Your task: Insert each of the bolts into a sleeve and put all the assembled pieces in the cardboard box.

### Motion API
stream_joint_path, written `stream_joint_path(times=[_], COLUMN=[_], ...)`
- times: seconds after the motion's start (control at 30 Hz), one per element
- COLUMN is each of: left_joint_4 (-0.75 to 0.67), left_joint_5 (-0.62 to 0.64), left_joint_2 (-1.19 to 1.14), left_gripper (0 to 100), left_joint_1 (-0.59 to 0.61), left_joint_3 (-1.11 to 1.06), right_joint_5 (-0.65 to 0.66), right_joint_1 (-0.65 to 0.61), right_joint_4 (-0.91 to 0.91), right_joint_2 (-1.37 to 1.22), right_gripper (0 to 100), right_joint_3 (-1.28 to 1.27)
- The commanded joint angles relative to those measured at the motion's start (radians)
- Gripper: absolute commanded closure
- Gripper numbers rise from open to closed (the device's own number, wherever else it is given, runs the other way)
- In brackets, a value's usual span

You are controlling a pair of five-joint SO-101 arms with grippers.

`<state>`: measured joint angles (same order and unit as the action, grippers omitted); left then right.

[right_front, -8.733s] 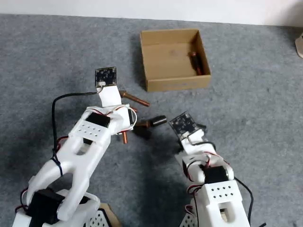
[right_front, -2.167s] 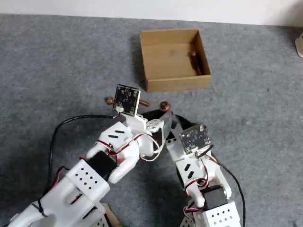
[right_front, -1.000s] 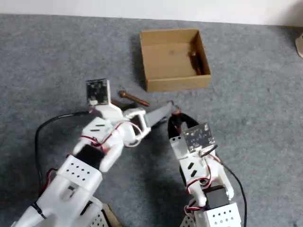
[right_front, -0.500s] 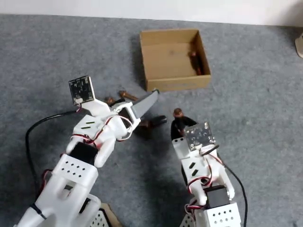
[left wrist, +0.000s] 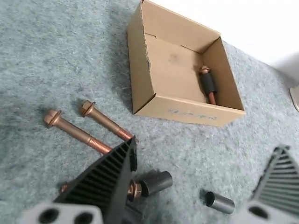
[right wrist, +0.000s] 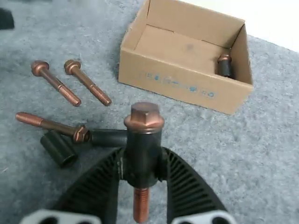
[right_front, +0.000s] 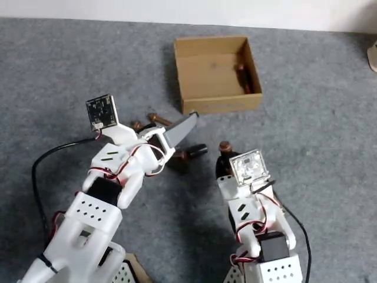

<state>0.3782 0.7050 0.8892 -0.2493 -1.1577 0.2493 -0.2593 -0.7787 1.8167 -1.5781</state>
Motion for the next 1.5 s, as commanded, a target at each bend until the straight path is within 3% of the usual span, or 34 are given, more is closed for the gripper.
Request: stream_joint_path(times=[0.0, 0.57, 1.47], left_joint_4=[-0.009, -0.009, -0.012], left_joint_5=[0.005, 0.003, -0.04], left_joint_2=[0.015, 0.015, 0.015], left_gripper=[60, 60, 60], left_joint_1=[-0.015, -0.012, -0.018], left_joint_3=[0.004, 0.002, -0.022], right_joint_5=[0.008, -0.038, -0.031], right_joint_1=[0.01, 0.013, 0.084], right_joint_4=[-0.013, 0.039, 0.051], right_joint_2=[-0.067, -0.74, -1.55], right_gripper=[99.5, 99.5, 99.5], right_joint_3=[0.124, 0.641, 1.348])
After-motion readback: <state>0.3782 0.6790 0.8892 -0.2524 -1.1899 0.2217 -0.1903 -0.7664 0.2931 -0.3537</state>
